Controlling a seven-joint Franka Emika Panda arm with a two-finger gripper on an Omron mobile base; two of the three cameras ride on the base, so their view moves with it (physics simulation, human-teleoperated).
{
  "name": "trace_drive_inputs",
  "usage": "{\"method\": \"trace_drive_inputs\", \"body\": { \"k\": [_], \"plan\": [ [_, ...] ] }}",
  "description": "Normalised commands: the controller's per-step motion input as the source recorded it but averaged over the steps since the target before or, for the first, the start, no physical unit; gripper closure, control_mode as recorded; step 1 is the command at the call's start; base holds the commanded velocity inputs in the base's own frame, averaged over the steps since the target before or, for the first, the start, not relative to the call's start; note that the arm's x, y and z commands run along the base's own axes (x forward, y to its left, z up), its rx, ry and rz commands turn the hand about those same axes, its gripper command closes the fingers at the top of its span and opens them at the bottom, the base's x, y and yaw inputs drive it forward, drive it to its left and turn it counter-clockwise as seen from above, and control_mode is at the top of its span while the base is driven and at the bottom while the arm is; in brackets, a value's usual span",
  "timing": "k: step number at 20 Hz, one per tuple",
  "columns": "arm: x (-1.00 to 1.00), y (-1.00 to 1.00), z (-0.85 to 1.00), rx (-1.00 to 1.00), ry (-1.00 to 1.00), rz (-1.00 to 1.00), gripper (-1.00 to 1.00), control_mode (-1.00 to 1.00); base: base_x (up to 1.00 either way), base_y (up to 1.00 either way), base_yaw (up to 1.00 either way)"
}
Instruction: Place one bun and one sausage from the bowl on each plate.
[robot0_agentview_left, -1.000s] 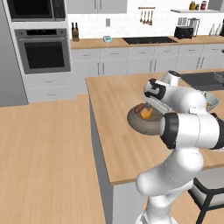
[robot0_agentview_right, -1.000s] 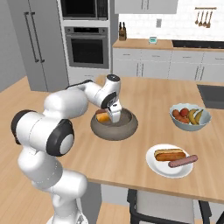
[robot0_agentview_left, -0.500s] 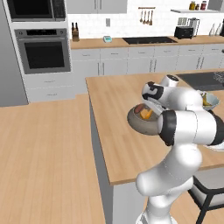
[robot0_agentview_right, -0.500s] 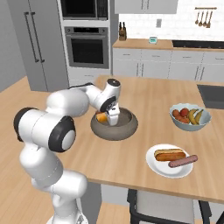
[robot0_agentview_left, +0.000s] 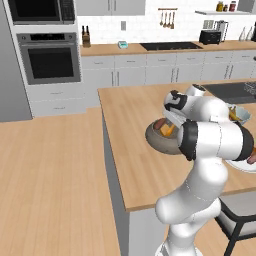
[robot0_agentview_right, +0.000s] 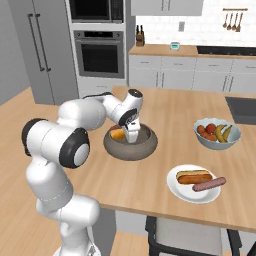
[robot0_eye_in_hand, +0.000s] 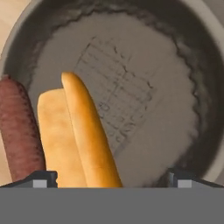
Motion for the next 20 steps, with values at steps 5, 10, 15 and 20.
{"method": "trace_drive_inputs", "body": {
  "k": [5,10,15,20],
  "plan": [
    [0.14,0.0,-0.06,0.0,-0.01,-0.04,-1.0,-1.0,0.0,0.0,0.0],
    [0.1,0.02,-0.02,0.0,0.0,-0.04,1.0,-1.0,0.0,0.0,0.0],
    [0.0,0.0,0.0,0.0,0.0,0.0,1.0,-1.0,0.0,0.0,0.0],
    [-0.03,0.0,0.0,0.0,0.0,0.0,1.0,-1.0,0.0,0.0,0.0]
  ]
}}
